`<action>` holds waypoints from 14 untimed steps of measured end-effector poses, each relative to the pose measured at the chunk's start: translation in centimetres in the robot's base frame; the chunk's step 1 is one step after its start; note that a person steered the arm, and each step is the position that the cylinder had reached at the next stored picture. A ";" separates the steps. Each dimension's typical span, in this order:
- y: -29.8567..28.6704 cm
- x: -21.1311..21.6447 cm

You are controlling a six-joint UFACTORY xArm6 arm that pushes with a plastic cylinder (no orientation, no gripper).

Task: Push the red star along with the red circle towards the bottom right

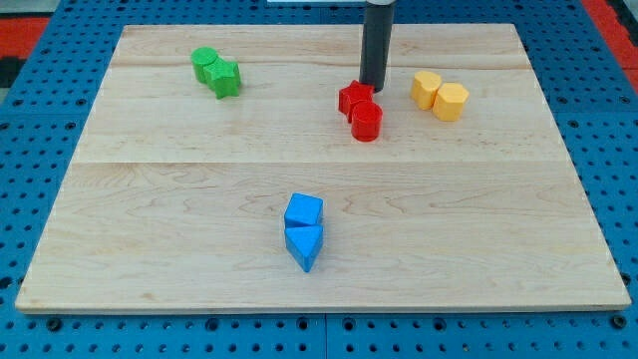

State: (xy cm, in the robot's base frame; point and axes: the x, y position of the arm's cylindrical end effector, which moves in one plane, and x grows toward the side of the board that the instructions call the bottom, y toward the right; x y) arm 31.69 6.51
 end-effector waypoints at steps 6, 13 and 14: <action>-8.4 2.3; 0.3 8.3; 2.9 10.0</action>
State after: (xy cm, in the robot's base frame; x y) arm 41.68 9.44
